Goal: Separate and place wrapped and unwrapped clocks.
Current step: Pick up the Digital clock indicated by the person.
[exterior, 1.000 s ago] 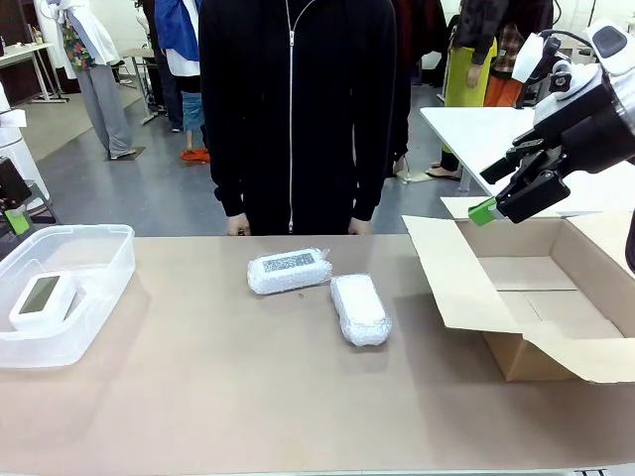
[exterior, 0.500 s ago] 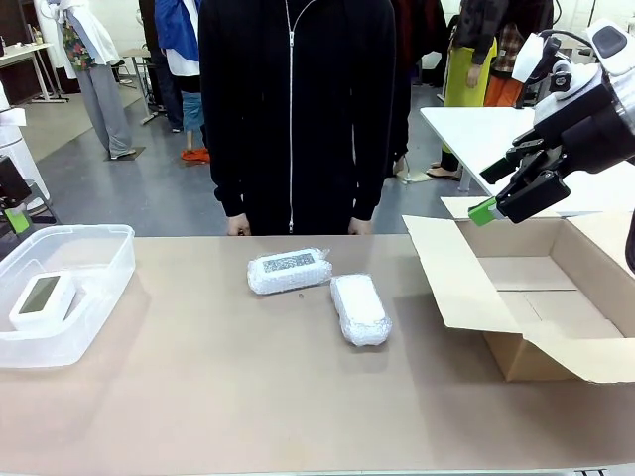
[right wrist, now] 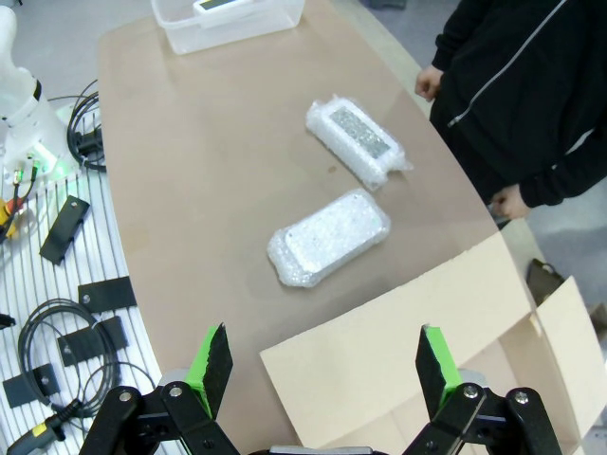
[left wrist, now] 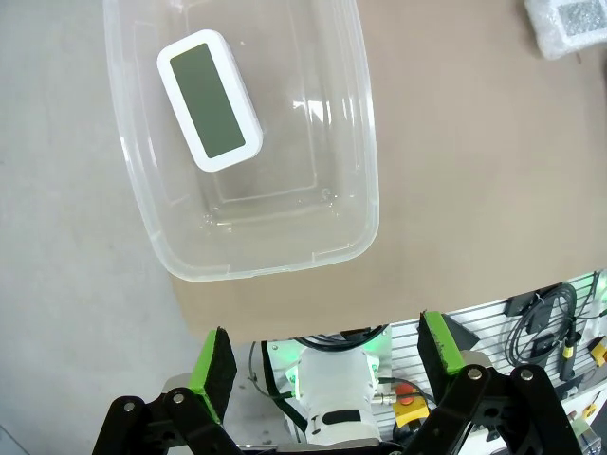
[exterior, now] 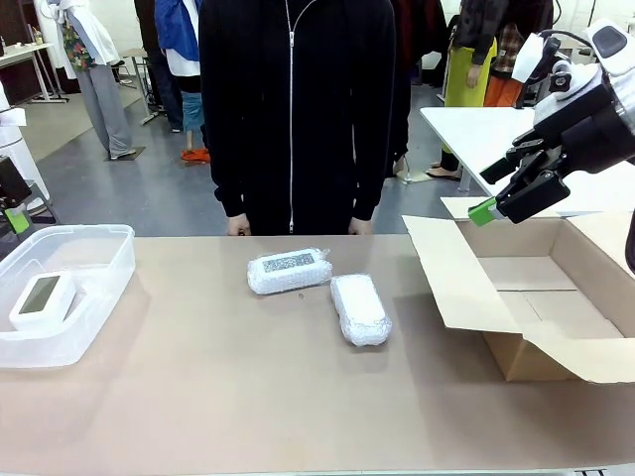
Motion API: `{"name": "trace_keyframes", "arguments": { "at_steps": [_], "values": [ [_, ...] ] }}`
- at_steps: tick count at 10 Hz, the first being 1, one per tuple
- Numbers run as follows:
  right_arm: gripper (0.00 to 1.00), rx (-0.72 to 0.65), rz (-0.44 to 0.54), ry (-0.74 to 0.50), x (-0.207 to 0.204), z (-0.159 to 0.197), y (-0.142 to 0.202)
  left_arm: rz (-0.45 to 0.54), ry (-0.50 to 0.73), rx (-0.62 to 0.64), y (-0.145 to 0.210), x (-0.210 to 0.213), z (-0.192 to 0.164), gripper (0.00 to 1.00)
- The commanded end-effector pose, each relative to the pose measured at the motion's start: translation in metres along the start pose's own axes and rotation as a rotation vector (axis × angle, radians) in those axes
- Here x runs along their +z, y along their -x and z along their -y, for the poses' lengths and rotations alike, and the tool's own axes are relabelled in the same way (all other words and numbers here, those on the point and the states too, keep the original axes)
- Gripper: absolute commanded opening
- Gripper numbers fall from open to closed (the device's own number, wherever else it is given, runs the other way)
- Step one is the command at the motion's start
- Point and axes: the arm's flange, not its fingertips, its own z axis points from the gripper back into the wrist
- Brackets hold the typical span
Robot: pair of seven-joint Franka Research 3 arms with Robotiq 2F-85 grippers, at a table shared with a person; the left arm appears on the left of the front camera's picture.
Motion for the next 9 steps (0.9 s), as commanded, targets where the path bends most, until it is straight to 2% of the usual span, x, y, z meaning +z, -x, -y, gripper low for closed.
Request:
{"name": "trace_keyframes", "arguments": {
  "at_steps": [1, 9],
  "values": [
    [1.00, -0.001, 0.010, -0.018, -0.0022, -0.0011, 0.0023, 0.006, 0.000, 0.000, 0.0002, 0.0026, 0.0002, 1.00],
    [1.00, -0.001, 0.010, -0.018, -0.0022, -0.0011, 0.0023, 0.006, 0.000, 0.000, 0.0002, 0.0026, 0.0002, 1.00]
  ]
}}
